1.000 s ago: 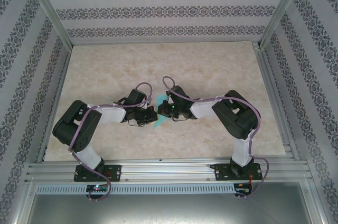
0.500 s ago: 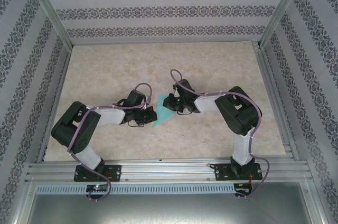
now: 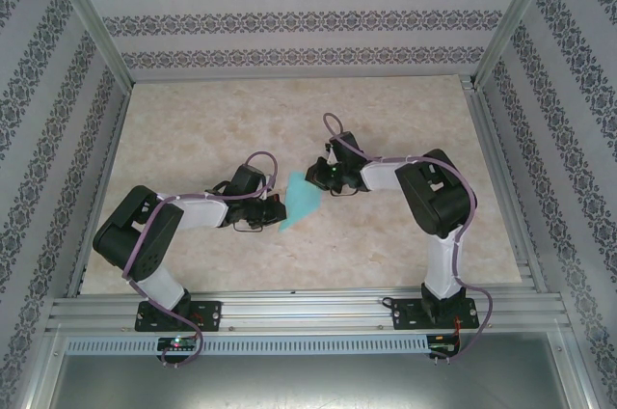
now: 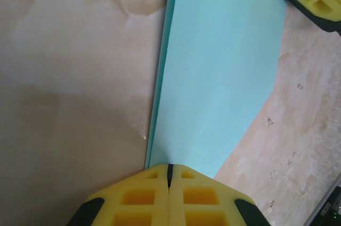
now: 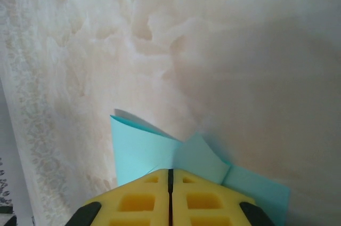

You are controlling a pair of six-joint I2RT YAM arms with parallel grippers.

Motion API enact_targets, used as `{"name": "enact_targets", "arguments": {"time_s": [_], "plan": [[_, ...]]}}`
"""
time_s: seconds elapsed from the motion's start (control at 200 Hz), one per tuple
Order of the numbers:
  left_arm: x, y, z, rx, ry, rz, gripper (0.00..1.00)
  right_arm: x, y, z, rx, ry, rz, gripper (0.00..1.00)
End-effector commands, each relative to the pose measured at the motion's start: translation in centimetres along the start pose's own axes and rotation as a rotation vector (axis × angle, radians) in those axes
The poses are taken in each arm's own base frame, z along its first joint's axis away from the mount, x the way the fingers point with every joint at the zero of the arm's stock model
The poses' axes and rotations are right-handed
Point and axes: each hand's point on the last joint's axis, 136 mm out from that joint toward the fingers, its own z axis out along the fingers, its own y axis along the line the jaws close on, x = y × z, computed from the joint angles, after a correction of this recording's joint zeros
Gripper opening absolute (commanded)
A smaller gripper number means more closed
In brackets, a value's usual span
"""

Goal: Fold a paper plane with a square sheet of paper (pick it up from the middle)
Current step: Fourth fold the wing at the center of the table.

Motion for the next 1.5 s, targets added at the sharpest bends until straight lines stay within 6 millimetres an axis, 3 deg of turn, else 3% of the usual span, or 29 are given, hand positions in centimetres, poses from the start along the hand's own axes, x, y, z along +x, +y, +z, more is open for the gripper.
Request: {"name": "enact_targets", "arguments": {"time_s": [0.0, 0.27, 0.485, 0.59, 0.729, 0.984, 1.154, 1.234, 1.349, 1.494], "plan": [[6.6, 8.4, -0.5, -0.309, 0.187, -0.113, 0.00, -4.3, -5.7, -0.5, 0.184, -0.134, 0.036, 0.09], [6.6, 8.2, -0.5, -0.302, 0.188, -0.111, 0.00, -6.1, -5.5, -1.2, 0.160, -0.156, 0.042, 0.10], [6.4, 8.1, -0.5, -0.301, 0.190, -0.105, 0.00, -7.0, -0.6, -3.8, 0.048, -0.175, -0.037, 0.12], [6.3, 8.0, -0.5, -0.301, 0.188, -0.103, 0.00, -5.4, 2.5, -4.5, -0.039, -0.139, -0.089, 0.13], [6.1, 7.8, -0.5, -0.298, 0.183, -0.104, 0.00, -1.3, 3.9, -3.4, -0.056, -0.074, -0.129, 0.12], [5.9, 7.7, -0.6, -0.302, 0.178, -0.098, 0.00, 5.2, 3.3, -0.2, -0.068, 0.029, -0.110, 0.06], [5.9, 7.7, -0.7, -0.306, 0.176, -0.098, 0.00, 7.9, 0.6, 1.5, -0.008, 0.074, -0.094, 0.05], [5.9, 7.7, -0.7, -0.304, 0.174, -0.099, 0.00, 7.1, -1.6, 1.4, 0.052, 0.047, -0.079, 0.05], [5.9, 7.7, -0.7, -0.304, 0.176, -0.096, 0.00, 4.0, -4.0, 0.5, 0.105, -0.022, -0.052, 0.05], [5.9, 7.6, -0.7, -0.305, 0.180, -0.094, 0.00, 0.5, -4.1, -0.3, 0.081, -0.061, -0.020, 0.06]]}}
